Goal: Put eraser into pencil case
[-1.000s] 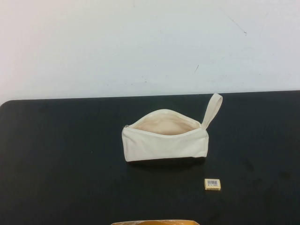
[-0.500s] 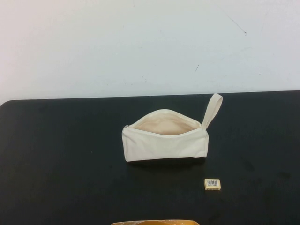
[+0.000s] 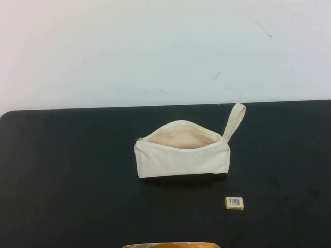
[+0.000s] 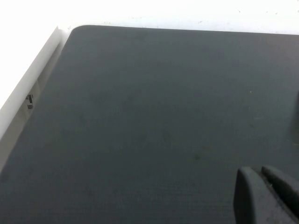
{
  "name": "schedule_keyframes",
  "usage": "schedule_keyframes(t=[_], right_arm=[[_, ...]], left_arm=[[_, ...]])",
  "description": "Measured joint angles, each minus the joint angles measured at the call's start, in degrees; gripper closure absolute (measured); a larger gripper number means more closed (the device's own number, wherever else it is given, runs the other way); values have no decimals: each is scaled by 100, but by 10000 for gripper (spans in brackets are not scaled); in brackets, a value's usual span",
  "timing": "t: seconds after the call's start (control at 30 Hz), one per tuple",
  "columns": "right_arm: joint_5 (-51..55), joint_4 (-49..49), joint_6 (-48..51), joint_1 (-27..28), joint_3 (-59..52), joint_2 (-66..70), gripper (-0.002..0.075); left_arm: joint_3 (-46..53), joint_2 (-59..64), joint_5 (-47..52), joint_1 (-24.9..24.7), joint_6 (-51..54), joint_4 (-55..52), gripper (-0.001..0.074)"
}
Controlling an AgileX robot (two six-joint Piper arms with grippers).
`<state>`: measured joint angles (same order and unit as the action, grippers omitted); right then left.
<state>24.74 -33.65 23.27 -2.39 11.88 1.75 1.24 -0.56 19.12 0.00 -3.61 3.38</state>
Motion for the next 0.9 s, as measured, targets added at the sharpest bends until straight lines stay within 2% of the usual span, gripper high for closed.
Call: schedule_keyframes(t=[0.23, 0.43, 0.7, 0.8, 0.9], right_arm=[[2383, 2010, 503, 0, 2249, 1825, 727], [3591, 2262, 1009, 0, 3676, 3460, 727], [4130, 1844, 1852, -85, 4811, 5385, 727], [4047, 2034, 1763, -375, 5071, 5995, 727], [3964, 2500, 1313, -889, 5288, 6521, 727]], left_arm=[[0, 0, 0, 0, 0, 0, 736], [0, 0, 0, 0, 0, 0, 736], [0, 0, 0, 0, 0, 0, 736], [0, 0, 0, 0, 0, 0, 736], [0, 0, 0, 0, 0, 0, 736]])
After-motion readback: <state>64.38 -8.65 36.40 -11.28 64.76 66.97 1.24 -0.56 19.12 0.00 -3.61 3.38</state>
